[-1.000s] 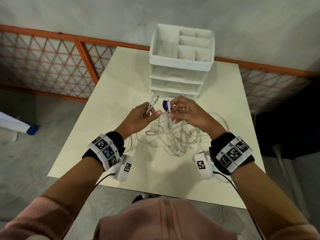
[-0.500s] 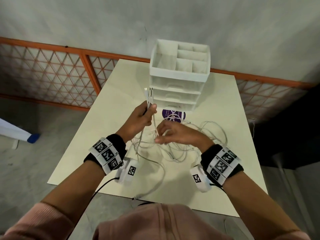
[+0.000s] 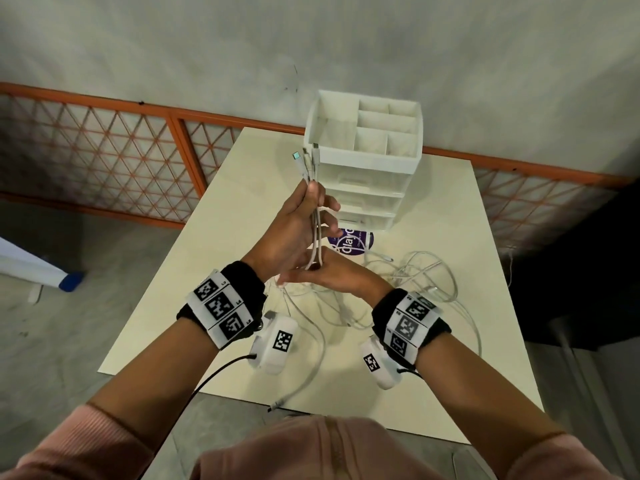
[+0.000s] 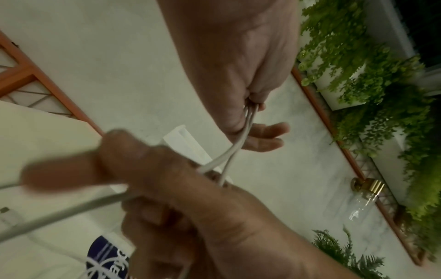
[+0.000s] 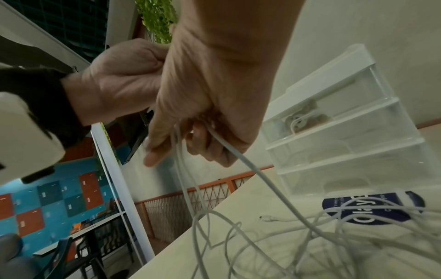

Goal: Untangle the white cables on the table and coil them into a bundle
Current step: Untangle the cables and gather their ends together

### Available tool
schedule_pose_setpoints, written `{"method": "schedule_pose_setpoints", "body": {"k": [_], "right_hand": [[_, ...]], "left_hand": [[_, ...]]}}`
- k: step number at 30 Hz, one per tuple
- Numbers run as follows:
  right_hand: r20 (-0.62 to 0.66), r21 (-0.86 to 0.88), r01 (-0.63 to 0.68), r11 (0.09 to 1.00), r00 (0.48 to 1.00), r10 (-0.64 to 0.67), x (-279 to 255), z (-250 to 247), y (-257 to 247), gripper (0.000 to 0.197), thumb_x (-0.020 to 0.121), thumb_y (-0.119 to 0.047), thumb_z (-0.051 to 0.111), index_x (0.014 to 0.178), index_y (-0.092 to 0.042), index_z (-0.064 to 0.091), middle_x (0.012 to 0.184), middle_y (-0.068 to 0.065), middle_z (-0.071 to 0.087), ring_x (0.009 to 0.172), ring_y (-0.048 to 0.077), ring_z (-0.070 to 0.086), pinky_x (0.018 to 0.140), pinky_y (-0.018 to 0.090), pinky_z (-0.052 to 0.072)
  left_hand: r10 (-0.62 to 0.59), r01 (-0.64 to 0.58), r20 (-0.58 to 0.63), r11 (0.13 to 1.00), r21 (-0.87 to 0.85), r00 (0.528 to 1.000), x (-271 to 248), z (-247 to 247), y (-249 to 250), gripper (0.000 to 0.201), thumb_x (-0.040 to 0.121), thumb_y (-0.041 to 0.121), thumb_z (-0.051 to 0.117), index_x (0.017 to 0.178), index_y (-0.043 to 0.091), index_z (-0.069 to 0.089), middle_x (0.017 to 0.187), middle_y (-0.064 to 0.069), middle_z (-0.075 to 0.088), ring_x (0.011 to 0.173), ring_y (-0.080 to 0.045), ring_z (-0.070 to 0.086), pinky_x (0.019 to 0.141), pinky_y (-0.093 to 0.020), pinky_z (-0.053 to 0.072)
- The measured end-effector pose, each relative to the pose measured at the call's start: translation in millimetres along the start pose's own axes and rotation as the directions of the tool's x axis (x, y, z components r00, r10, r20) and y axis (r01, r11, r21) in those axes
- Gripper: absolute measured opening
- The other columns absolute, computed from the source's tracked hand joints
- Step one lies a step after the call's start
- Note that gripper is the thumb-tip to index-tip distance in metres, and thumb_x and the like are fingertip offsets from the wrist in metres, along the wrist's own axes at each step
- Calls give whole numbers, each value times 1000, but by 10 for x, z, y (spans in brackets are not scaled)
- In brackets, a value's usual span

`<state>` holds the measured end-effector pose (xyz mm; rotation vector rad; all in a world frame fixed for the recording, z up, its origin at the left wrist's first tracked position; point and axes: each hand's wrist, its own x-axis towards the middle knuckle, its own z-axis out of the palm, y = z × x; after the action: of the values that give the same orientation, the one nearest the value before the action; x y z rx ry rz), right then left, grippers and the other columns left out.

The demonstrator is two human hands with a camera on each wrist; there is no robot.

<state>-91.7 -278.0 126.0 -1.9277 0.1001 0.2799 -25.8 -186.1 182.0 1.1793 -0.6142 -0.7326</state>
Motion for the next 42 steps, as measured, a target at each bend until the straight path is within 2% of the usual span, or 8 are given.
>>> {"method": "schedule_pose_setpoints", "body": {"k": [9,14,17,20,26,32,35,42], "right_hand": [[-259,-319,-177,931,961,94,-42,-419,465,20,87,-30,65,81,-11,66,83,17,68,77,20,59,67,28,39],[-406,-447,-170,878,913,-30,-158,-737,338,18,81,-27,72,85,-9,74,69,-6,36,62,5,40,58,16,32],[-426,-443,-60,894,892,-151,-176,-801,143,17,74,-17,77,87,-7,74,75,-3,36,64,3,40,58,8,34],[-410,-458,-17,889,891,-194,-182,-824,-19,17,74,-17,78,88,-7,74,81,3,43,64,3,42,57,10,33],[-435,-223,-58,973,899,-46,-200,-907,167,28,81,-30,71,81,-1,71,75,-4,41,70,14,46,66,24,34],[-323,-274,-224,935,937,130,-284,-894,484,34,87,-40,62,82,-7,71,84,-1,44,75,15,49,66,20,36],[-352,-327,-205,922,932,82,-303,-961,491,31,88,-37,61,82,-8,71,81,0,40,73,13,47,67,16,37],[-401,-356,-124,926,915,-32,-398,-1230,208,25,87,-40,61,69,-26,71,92,-10,47,100,12,48,93,28,34]], "left_hand": [[152,-146,-142,988,47,978,26,-319,339,34,103,31,25,72,20,32,59,8,26,50,-8,16,43,-18,18],[189,-118,-83,843,525,978,-18,-448,155,25,82,32,70,79,17,50,48,11,26,45,-10,20,44,-21,20],[11,-7,-1,667,745,1000,-5,-419,-57,48,64,40,82,103,24,60,51,5,33,48,-11,27,48,-23,20],[-33,0,25,607,794,999,57,-330,-153,23,75,37,75,91,21,70,47,7,42,46,-6,34,50,-20,26],[125,-168,115,617,769,985,157,-226,43,16,89,16,62,81,3,64,58,4,51,51,2,45,53,-11,32],[269,-177,-34,718,673,963,260,-217,159,19,92,18,57,73,16,56,57,4,40,49,-3,34,48,-14,28],[295,-161,-86,717,679,952,271,-247,148,28,93,19,56,67,26,49,57,4,38,50,-3,35,51,-14,29],[257,17,-305,738,674,917,317,-560,-22,30,91,25,58,82,-2,66,55,7,56,48,-3,44,48,-12,32]]}}
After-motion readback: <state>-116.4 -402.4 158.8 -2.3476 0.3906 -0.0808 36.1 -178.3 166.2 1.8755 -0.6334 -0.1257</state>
